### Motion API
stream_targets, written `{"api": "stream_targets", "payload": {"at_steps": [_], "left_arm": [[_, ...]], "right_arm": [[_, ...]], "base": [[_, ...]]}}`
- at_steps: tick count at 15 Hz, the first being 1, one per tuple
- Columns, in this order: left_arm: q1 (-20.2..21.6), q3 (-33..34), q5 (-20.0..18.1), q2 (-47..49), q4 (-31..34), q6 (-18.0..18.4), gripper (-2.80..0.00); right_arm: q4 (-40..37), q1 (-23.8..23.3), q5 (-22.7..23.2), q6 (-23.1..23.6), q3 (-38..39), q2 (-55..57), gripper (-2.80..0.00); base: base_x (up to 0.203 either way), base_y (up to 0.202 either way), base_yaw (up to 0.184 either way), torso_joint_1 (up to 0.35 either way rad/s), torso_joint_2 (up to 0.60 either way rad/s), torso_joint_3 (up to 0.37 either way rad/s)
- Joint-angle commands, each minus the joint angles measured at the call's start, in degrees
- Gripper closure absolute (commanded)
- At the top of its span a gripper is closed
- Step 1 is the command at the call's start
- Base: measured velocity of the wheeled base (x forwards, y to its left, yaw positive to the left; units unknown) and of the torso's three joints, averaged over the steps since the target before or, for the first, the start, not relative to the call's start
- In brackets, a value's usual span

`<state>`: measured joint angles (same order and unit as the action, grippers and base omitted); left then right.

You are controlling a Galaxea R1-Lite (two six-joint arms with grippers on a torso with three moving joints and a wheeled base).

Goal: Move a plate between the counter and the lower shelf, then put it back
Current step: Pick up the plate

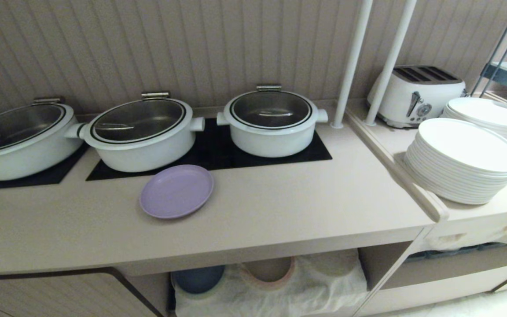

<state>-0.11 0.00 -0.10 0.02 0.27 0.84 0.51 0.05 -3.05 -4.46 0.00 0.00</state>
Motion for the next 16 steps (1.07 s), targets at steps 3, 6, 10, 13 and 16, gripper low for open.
{"api": "stream_targets", "payload": {"at_steps": [3, 6, 10, 13, 16], "left_arm": [[0.02, 0.00, -0.43, -0.02, -0.09, 0.21, 0.00], [0.02, -0.72, -0.45, -0.02, 0.07, 0.97, 0.00], [0.05, -7.58, -1.85, 0.58, 7.21, 1.22, 0.00], [0.02, -15.08, -1.90, 4.59, 15.42, 1.22, 0.00], [-0.11, -21.20, -1.86, 14.71, 17.99, 0.87, 0.00]], "right_arm": [[0.02, 0.03, 0.03, -0.02, 0.00, 0.02, 0.00], [0.02, -0.04, 0.00, -0.02, 0.00, 0.09, 0.00], [0.02, -0.05, 0.06, -0.02, 0.00, 0.00, 0.00], [0.02, 0.03, 0.03, -0.02, 0.00, 0.00, 0.00], [0.02, 0.03, -0.03, -0.02, 0.00, 0.00, 0.00]], "base": [[0.000, 0.000, 0.000, 0.000, 0.00, 0.000], [0.000, 0.000, 0.000, 0.000, 0.00, 0.000], [0.000, 0.000, 0.000, 0.000, 0.00, 0.000], [0.000, 0.000, 0.000, 0.000, 0.00, 0.000], [0.000, 0.000, 0.000, 0.000, 0.00, 0.000]]}}
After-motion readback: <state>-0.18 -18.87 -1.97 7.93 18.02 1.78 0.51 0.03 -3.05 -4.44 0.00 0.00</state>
